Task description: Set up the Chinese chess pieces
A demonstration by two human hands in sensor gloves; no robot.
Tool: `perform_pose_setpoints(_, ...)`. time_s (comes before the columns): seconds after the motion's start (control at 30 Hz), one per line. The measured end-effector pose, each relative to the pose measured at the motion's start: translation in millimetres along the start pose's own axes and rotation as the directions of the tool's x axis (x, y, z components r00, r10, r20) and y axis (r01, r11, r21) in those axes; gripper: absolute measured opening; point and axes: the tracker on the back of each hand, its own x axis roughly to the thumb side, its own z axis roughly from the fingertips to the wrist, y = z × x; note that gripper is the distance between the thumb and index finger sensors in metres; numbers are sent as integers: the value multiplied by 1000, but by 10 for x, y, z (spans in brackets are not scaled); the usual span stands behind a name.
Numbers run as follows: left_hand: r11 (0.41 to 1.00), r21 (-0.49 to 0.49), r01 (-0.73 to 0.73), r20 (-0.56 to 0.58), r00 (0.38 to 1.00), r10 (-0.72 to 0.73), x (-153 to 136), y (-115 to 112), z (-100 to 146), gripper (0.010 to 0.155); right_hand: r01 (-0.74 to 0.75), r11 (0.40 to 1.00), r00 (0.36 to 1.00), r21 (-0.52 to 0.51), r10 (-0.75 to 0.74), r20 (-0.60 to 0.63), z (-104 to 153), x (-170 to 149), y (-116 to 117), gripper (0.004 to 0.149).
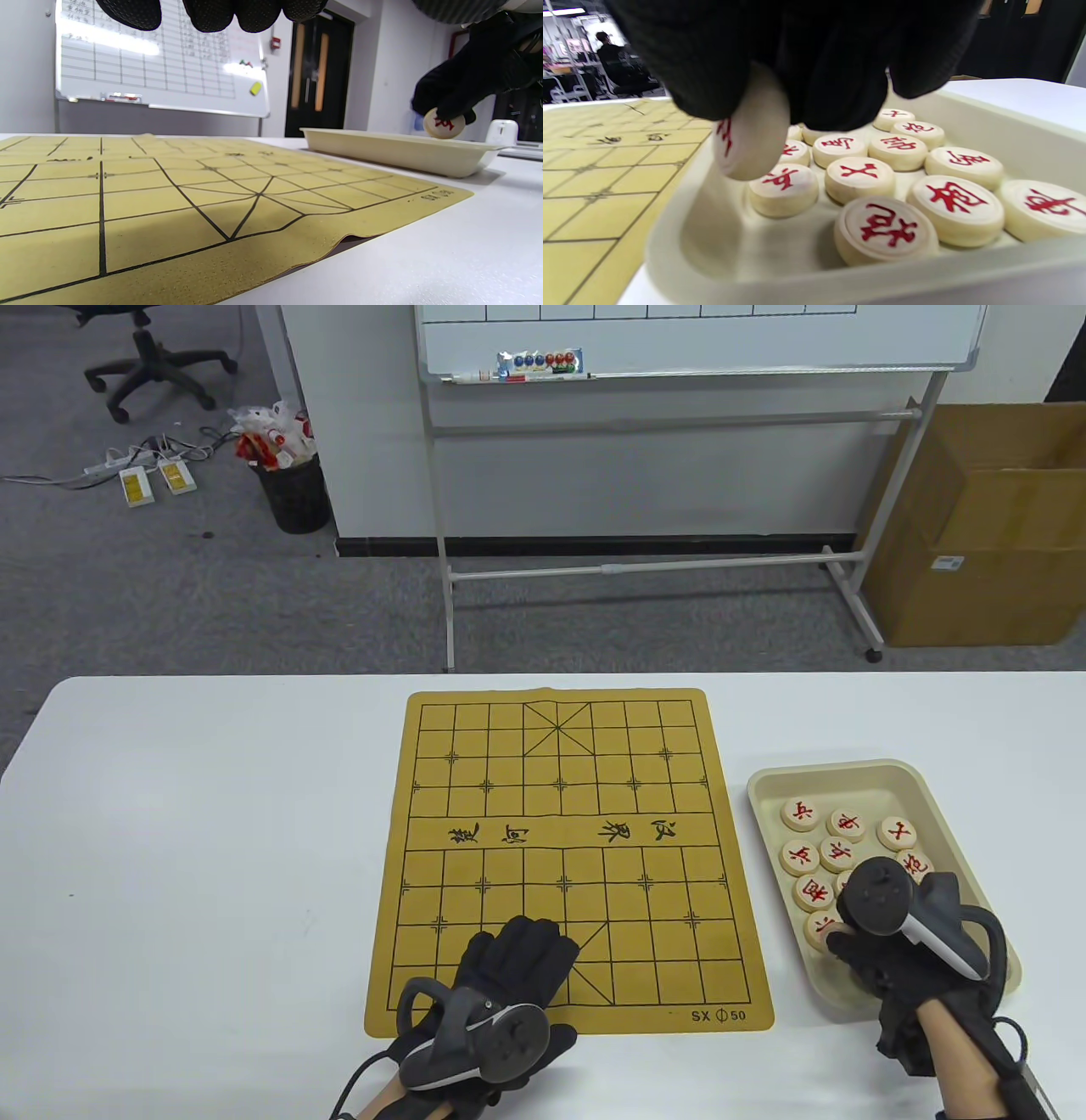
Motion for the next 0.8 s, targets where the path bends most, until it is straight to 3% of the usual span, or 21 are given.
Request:
perform_pose_setpoints(0.1, 1000, 0, 0, -1, 1000, 0, -3, -1, 0, 86, 43, 999, 999, -18, -43, 14, 11, -19, -15, 57)
perform_pose_setpoints(0.33, 1000, 0, 1, -2, 1000, -1, -6, -2, 0, 86, 327, 944, 944, -34, -325, 59, 1, -191, -63, 59)
perform_pose_setpoints(0.4, 1000, -1, 2, -2, 1000, -2, -5, -5, -1, 86, 419, 908, 906, -27, -415, 85, -4, -244, -74, 59)
perform_pose_setpoints(0.57, 1000, -4, 3, -1, 1000, -3, -2, -5, -2, 86, 672, 740, 728, 4, -661, 182, 20, -270, -92, 61)
perform_pose_setpoints(0.8, 1000, 0, 2, -3, 1000, -2, -7, -5, -3, 87, 742, 661, 623, 111, -742, 248, 68, -9, -19, 57)
